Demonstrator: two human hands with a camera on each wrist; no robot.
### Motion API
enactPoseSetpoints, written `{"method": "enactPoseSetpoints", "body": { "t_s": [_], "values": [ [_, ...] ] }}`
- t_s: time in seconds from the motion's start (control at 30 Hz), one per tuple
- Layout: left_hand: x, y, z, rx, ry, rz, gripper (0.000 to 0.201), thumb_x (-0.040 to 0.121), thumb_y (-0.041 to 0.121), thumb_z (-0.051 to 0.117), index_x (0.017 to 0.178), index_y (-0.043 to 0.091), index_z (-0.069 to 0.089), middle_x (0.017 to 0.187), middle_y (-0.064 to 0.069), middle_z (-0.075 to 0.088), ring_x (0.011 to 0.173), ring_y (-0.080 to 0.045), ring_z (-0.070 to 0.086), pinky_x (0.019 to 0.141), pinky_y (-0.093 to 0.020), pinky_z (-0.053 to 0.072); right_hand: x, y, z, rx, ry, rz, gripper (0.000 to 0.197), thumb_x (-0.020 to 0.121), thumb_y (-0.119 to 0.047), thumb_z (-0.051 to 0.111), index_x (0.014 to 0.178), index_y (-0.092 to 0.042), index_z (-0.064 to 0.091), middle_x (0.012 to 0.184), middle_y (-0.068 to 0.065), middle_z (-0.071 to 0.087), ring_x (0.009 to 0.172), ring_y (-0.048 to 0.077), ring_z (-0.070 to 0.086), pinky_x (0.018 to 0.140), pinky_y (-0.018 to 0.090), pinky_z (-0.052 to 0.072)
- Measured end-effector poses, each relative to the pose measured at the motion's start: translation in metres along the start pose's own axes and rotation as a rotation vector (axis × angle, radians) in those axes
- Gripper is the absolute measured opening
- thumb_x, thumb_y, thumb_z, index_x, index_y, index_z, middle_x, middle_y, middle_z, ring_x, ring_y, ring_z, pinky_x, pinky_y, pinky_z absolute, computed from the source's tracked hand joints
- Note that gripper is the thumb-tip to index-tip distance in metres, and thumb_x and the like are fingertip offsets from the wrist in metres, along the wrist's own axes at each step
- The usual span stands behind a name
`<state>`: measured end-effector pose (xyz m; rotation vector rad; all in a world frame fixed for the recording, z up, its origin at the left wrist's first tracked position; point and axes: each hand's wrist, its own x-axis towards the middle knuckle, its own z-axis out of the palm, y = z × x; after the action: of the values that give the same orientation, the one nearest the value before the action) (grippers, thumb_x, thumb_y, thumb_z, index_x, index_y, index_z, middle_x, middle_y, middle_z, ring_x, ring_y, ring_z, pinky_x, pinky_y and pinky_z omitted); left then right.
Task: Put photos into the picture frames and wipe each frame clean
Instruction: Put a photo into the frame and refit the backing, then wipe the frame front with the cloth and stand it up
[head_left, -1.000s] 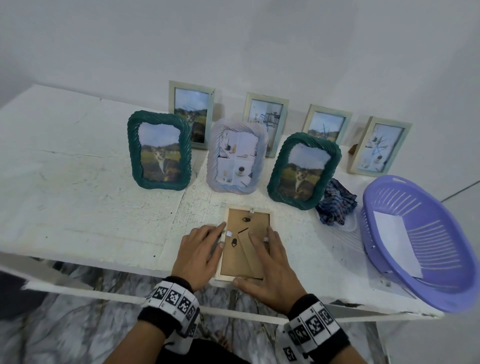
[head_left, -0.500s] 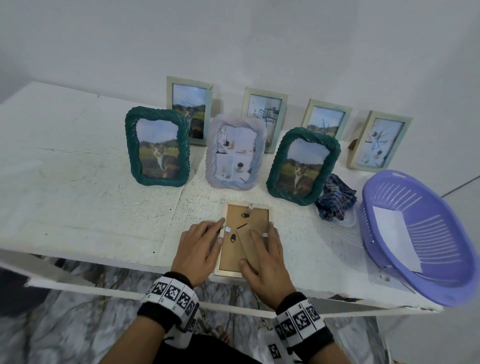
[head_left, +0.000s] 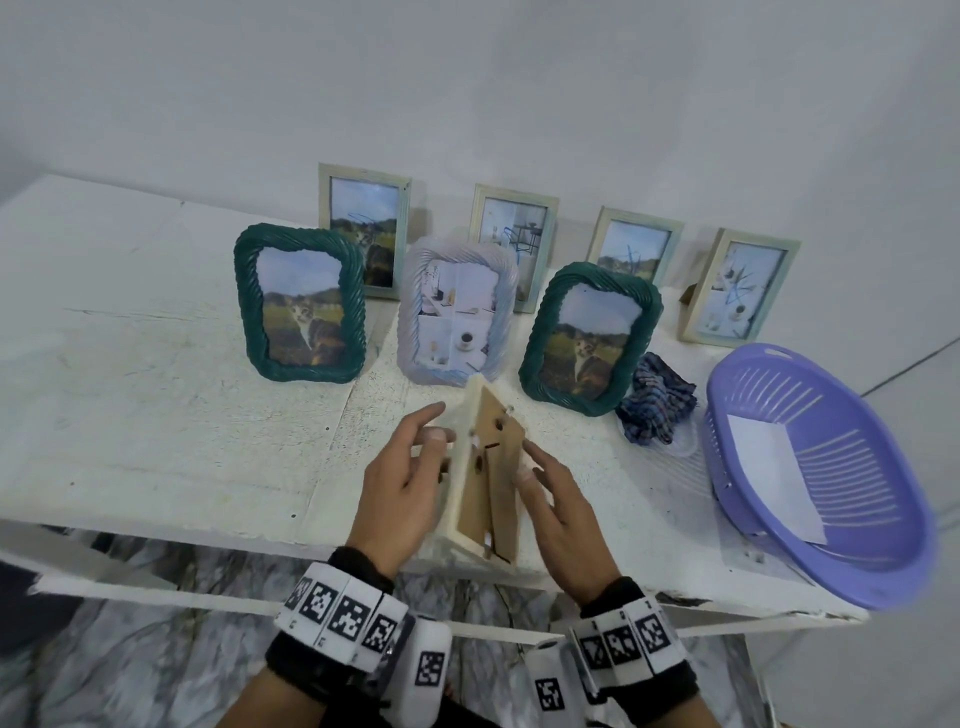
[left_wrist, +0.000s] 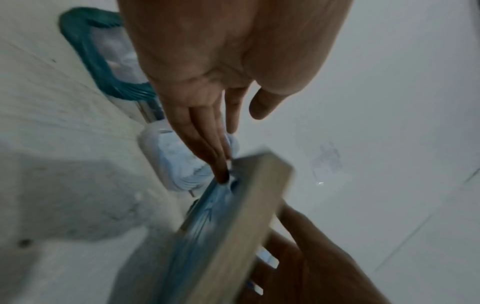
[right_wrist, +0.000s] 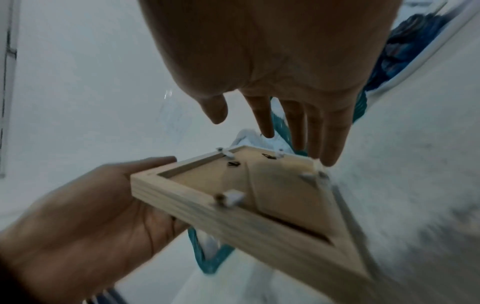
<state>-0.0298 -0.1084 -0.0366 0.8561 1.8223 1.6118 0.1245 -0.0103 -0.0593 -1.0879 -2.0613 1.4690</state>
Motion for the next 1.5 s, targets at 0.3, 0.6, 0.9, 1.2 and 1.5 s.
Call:
{"method": "enactPoseSetpoints", "body": {
  "t_s": [0.3,0.6,0.9,1.2,1.5],
  "values": [
    [0.006,-0.013,0.031,0.105,-0.324,-0.035,0.026,0.101,0.026,0.044,0.124,0.026,0.057,0.115,0.007,0.068,0.105,-0.006,0.064,0.098,-0.031,0.049,-0.015,-0.011,-0.058,0.246,0.241,0.083,0.016,0.097,-0.022,0.052,0.110,-0.023,0.062,0.092,0.004,0.074,0.086,0.022,0.071,0.075,0.044,0.058],
    [0.008,-0.026,0.047,-0.244,-0.201,-0.271,0.043,0.098,0.019,0.054,0.137,0.032,0.043,0.111,-0.006,0.069,0.106,-0.020,0.066,0.098,-0.041,0.050,-0.016,0.001,-0.052,0.699,0.148,0.214,0.026,0.098,-0.009,0.046,0.120,-0.008,0.059,0.106,0.018,0.070,0.092,0.030,0.067,0.071,0.037,0.055],
    [0.009,-0.031,0.027,-0.232,-0.092,-0.157,0.043,0.100,0.015,0.048,0.138,0.033,0.043,0.096,0.007,0.073,0.096,-0.004,0.066,0.085,-0.016,0.048,0.067,0.015,-0.098,-0.830,0.415,0.023,0.035,0.091,-0.015,0.052,0.125,-0.009,0.053,0.123,0.019,0.051,0.108,0.038,0.048,0.091,0.044,0.042],
    [0.011,-0.038,0.016,-0.207,-0.055,-0.136,0.041,0.100,0.017,0.047,0.135,0.037,0.043,0.097,0.018,0.071,0.101,0.000,0.063,0.084,-0.009,0.044,0.096,0.030,-0.101,-0.952,0.307,0.224,0.034,0.092,-0.003,0.047,0.126,-0.005,0.047,0.127,0.025,0.047,0.114,0.042,0.046,0.093,0.042,0.040],
    [0.010,-0.027,0.024,-0.237,-0.064,-0.153,0.040,0.102,0.019,0.042,0.138,0.036,0.039,0.119,0.016,0.060,0.104,0.011,0.058,0.091,-0.011,0.043,0.022,-0.015,-0.080,-0.612,0.573,-0.050,0.020,0.092,-0.016,0.059,0.107,-0.006,0.050,0.103,0.016,0.058,0.083,0.028,0.053,0.066,0.025,0.035]
  ]
}}
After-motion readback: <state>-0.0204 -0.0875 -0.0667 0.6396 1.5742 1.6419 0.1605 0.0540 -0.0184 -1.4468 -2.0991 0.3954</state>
